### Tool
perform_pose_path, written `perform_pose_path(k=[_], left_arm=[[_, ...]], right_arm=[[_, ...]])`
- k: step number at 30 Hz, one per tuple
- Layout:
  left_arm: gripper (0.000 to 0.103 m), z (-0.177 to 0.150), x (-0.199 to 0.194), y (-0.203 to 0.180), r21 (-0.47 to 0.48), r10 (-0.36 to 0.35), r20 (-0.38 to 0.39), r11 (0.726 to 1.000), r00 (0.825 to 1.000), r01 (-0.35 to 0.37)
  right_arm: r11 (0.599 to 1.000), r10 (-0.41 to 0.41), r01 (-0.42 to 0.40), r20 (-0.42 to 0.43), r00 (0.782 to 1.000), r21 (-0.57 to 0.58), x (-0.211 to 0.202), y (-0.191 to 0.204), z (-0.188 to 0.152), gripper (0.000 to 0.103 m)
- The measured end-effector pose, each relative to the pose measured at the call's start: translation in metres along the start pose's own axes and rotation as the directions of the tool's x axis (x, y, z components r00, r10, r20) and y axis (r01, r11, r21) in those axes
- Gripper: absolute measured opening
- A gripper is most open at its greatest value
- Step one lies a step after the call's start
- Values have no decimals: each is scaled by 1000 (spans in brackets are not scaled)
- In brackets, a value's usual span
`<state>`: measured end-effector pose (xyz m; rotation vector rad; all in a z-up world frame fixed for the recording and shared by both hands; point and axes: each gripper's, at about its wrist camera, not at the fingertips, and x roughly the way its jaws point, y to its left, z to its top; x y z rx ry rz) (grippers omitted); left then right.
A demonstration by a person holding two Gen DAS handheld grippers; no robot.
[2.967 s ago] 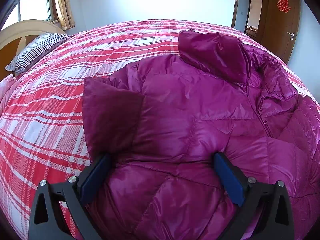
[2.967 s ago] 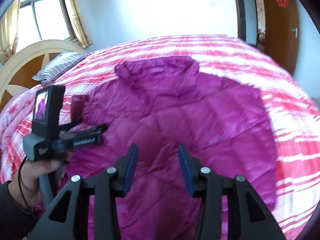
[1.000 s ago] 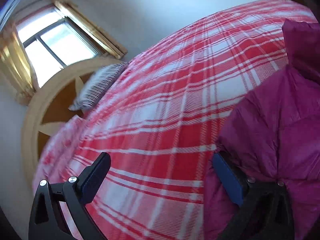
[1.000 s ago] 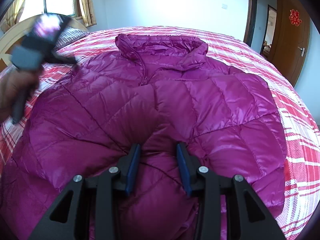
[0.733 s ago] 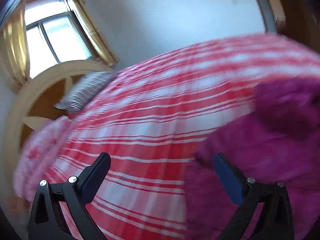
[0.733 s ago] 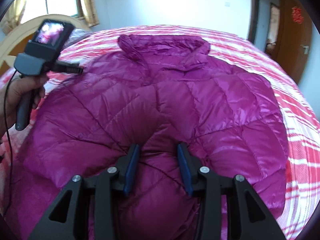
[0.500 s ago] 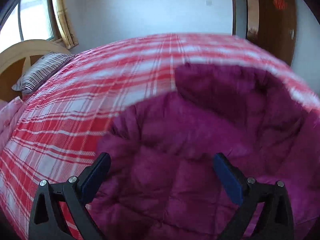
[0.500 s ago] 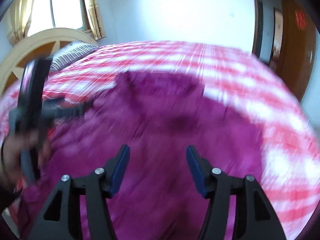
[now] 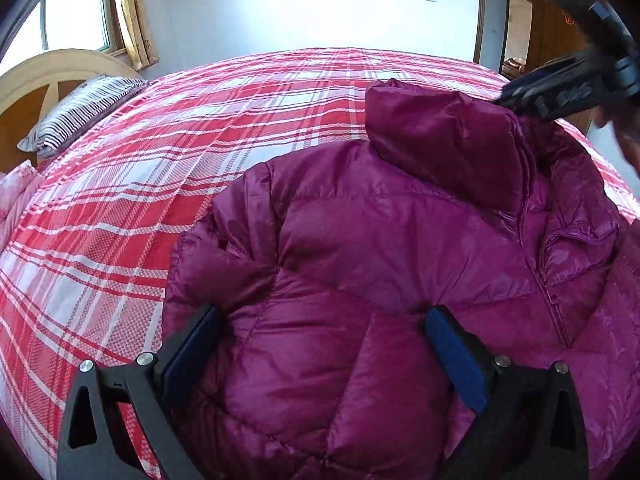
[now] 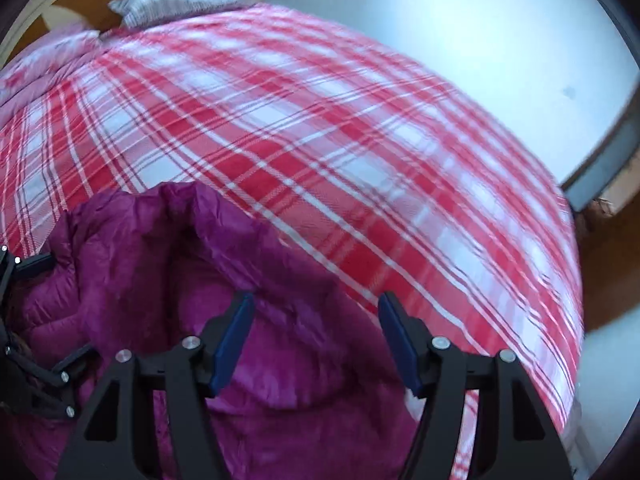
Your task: Fold large clothes
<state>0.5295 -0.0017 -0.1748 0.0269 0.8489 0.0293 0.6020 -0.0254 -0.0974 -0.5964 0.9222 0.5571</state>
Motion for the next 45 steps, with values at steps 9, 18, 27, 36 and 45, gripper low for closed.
perform_pose_path(k=[9, 18, 27, 36, 45], left_arm=[[102, 1, 2, 5, -20, -21, -5, 1000, 1000, 21], [102, 2, 0, 5, -14, -11, -4, 1000, 1000, 11], [102, 82, -67, 36, -51, -4, 200, 999, 980, 14], [102, 124, 23, -9, 120, 158, 56, 979, 986, -164], [102, 74, 43, -4, 131, 177, 7, 976, 984, -176]], right_arm=[[978, -51, 49, -5, 999, -201, -9, 24, -23, 17], [897, -332, 368, 179, 926, -242, -10, 78, -98, 14], [916, -349, 380, 209, 913, -130, 4, 84, -111, 14], [927, -329, 358, 214, 920, -113, 9, 85, -111, 14], [964, -237, 255, 192, 952, -77, -2, 73, -108, 18]])
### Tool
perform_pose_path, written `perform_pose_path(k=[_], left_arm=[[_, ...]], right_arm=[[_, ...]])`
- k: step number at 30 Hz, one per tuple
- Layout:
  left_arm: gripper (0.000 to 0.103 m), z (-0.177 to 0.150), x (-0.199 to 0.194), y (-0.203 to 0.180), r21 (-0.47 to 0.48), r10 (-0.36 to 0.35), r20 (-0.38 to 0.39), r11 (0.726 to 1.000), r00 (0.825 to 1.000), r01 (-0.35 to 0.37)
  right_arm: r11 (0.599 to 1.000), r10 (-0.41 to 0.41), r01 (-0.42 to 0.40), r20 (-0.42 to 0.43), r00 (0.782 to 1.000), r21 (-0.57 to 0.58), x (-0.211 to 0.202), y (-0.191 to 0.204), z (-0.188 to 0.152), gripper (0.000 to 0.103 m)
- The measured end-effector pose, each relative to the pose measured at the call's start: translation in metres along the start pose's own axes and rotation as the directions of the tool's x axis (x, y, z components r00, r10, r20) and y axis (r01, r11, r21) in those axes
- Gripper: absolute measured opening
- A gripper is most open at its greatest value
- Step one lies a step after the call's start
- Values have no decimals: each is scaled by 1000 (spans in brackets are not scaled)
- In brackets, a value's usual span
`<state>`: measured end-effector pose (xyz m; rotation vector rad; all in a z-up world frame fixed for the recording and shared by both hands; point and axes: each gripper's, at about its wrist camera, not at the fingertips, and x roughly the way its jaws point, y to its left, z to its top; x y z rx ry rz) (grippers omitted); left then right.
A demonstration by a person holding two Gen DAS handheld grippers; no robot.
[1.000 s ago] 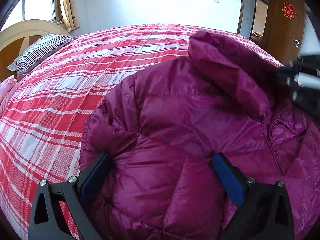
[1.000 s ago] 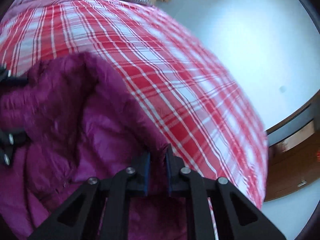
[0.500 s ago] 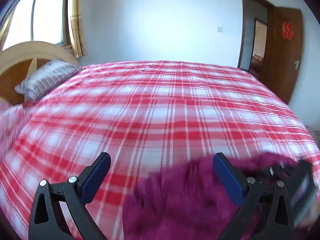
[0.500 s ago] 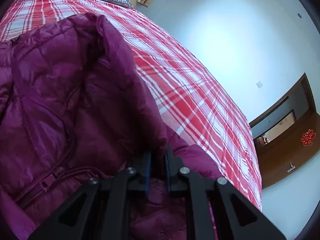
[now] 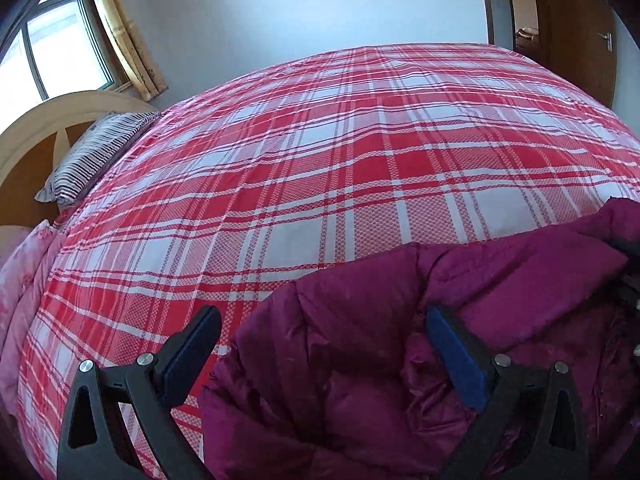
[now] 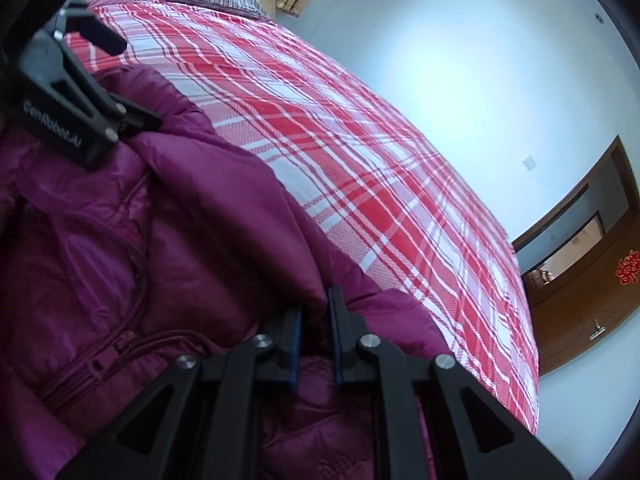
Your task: Fold large clothes
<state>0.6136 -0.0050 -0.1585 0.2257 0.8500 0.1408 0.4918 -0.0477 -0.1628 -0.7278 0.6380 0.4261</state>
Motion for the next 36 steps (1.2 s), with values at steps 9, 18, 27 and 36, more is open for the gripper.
perform_pose_path(k=[9, 18, 27, 36], left_arm=[[102, -1, 3, -3, 0, 2, 9, 1000, 1000, -2], [102, 9, -34, 5, -39, 2, 107, 999, 994, 2], [102, 37, -43, -38, 26, -38, 130, 999, 991, 34], [102, 8, 12, -41, 25, -60, -13, 998, 998, 60]], right_arm=[[743, 167, -246, 184, 969, 622, -37, -110, 13, 61], [814, 164, -89, -81, 983, 575, 19, -73, -3, 32], [847, 128, -77, -61, 990, 527, 23, -63, -16, 32], [835, 138, -89, -50, 989, 544, 27, -60, -21, 32]])
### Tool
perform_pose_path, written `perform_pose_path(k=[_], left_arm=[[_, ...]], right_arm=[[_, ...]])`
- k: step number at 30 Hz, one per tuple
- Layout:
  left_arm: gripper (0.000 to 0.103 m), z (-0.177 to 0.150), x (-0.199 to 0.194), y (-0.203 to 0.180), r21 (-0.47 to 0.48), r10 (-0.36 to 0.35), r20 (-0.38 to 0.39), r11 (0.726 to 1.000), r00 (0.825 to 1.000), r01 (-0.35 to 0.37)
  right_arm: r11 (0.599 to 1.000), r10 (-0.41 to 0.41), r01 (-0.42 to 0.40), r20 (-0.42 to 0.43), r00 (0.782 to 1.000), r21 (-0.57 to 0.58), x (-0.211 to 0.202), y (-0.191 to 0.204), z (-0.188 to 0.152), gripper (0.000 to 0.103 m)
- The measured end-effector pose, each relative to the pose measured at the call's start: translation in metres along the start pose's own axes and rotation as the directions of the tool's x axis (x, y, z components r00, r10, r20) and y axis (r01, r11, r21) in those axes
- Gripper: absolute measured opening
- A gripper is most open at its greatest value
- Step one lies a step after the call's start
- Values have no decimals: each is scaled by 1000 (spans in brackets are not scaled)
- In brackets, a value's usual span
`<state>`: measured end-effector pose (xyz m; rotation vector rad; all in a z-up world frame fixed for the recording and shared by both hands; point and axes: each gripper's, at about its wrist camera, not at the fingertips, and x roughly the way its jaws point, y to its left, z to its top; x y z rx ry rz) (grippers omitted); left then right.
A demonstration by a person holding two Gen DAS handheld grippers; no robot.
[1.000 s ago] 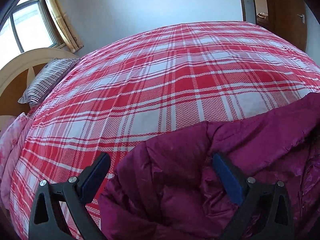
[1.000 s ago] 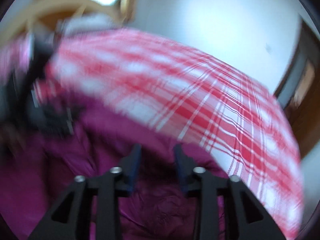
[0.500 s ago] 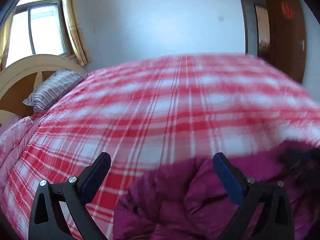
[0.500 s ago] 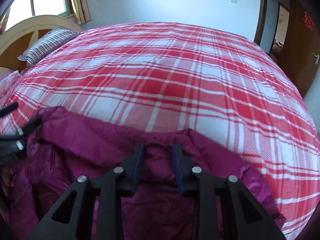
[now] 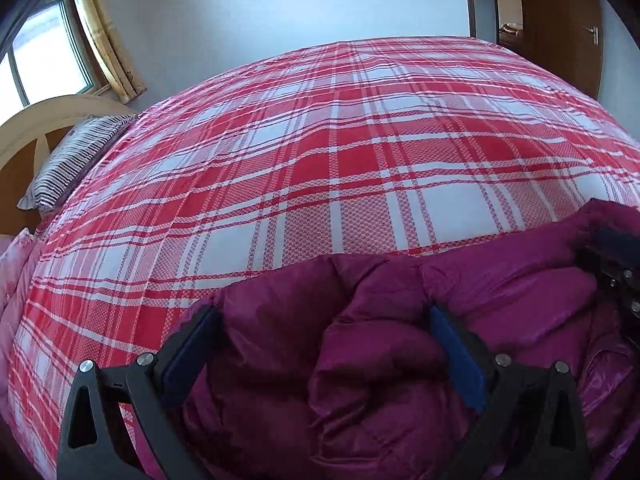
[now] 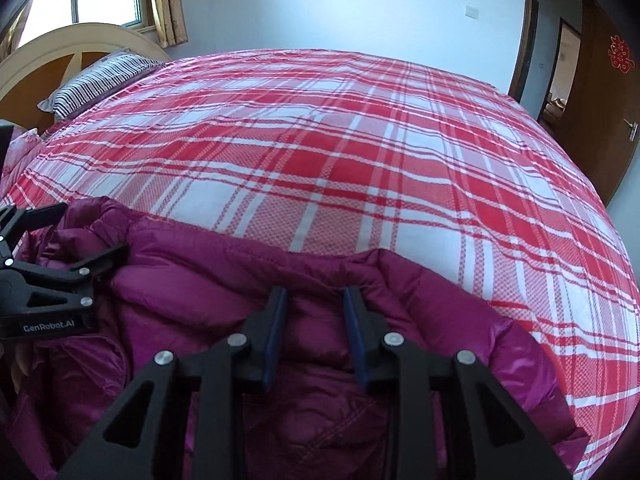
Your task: Fold large clothes
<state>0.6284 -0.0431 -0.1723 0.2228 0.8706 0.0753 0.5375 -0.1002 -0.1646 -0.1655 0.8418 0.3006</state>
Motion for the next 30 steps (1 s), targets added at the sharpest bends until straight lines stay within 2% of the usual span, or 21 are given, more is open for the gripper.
perform_pose_path(k=[9, 30], left_arm=[[102, -2, 4, -8, 20, 51, 19, 998, 999, -52], [102, -1, 7, -13, 23, 63, 24, 998, 998, -63]], right_arm=[[999, -33, 33, -20, 999, -31, 6, 7, 0, 33], [999, -26, 25, -27, 999, -21, 9, 6, 0, 33]])
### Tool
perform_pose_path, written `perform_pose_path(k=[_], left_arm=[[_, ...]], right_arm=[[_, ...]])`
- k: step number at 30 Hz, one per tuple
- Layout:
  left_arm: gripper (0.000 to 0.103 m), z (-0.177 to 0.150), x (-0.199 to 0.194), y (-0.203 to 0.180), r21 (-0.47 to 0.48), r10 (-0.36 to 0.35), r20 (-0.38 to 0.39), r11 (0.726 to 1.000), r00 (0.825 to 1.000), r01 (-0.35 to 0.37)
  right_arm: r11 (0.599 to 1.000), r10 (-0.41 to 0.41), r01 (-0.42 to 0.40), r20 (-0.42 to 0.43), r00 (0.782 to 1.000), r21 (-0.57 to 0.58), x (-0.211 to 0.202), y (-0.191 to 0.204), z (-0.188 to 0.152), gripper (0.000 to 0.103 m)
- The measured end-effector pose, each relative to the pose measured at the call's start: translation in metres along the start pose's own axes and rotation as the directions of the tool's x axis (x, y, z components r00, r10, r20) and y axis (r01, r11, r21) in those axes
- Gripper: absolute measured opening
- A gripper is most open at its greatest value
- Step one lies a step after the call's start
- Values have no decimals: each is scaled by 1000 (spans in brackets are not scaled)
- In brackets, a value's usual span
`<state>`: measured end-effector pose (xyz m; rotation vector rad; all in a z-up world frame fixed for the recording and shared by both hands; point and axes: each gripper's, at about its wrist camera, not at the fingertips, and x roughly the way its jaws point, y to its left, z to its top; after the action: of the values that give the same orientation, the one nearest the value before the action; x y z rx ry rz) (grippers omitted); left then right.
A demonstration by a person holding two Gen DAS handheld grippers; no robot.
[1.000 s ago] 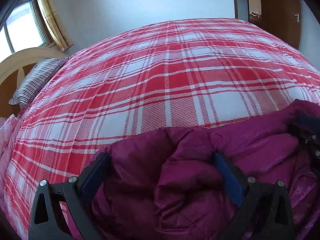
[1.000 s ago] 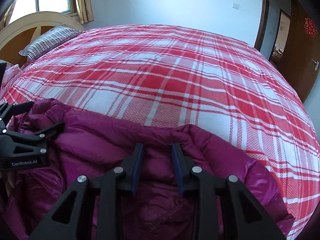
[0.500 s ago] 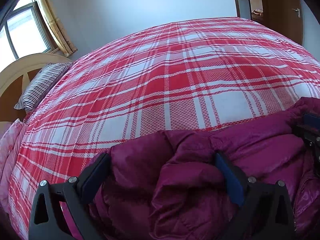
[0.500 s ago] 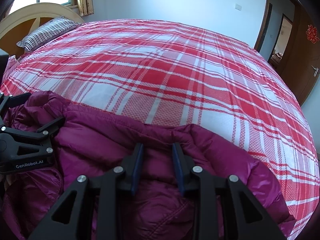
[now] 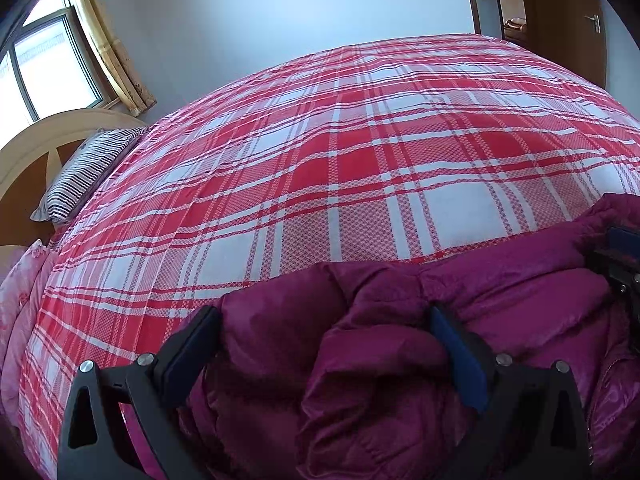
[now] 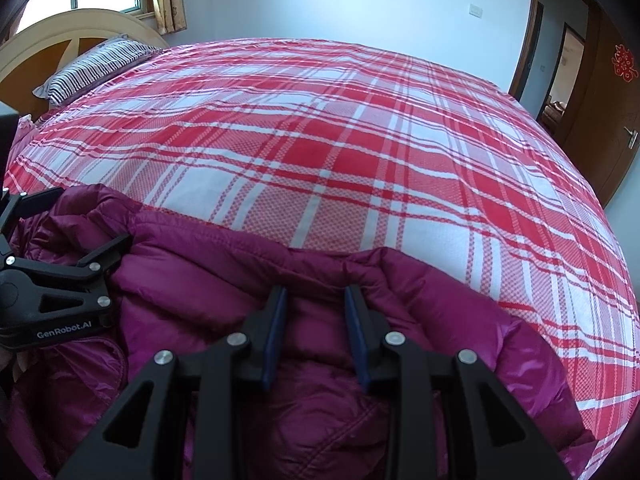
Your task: Fold large clothes
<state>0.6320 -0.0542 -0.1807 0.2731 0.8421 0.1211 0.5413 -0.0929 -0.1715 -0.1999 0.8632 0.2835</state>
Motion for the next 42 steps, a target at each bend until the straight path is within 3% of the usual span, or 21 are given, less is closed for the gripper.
perform_pose_path(k=[9, 13, 16, 19, 22, 25, 28, 30, 37, 42], left_arm=[[103, 1, 0, 0, 3, 5, 2, 1000, 1000, -5], [102, 5, -4, 11, -40, -39, -6, 998, 999, 38], [102, 15, -24, 19, -81, -3, 39, 997, 999, 6], [102, 30, -52, 16, -113, -61, 103, 991, 993, 73], [102, 37, -52, -8, -84, -152, 59, 984, 987, 157], [102, 30, -32, -30, -42, -140, 3, 989, 990, 140], [102, 22, -1, -20, -143, -176, -84, 976, 981, 163], [102, 19, 7, -14, -171, -215, -84, 965, 973, 199], [103, 13, 6, -22, -129, -173, -62, 978, 983, 164], [103, 13, 8, -19, -141, -189, -59, 974, 980, 179]], right_arm=[[1000, 4, -4, 1, 1000, 4, 0, -1, 0, 33], [1000, 15, -15, 4, 1000, 15, 1, -3, 0, 33], [1000, 13, -13, 6, 1000, 14, 1, -3, 0, 33], [1000, 17, -17, 9, 1000, 17, 1, -3, -1, 33], [999, 28, -28, 14, 1000, 27, 0, -5, -1, 33], [999, 31, -32, 16, 999, 30, -1, -5, -2, 33], [1000, 22, -23, 20, 1000, 20, -1, -3, -2, 33], [999, 29, -29, 20, 999, 26, -1, -4, -2, 33], [996, 70, -72, 21, 997, 56, -1, -10, -2, 33], [997, 56, -56, 15, 998, 44, 0, -7, -2, 33]])
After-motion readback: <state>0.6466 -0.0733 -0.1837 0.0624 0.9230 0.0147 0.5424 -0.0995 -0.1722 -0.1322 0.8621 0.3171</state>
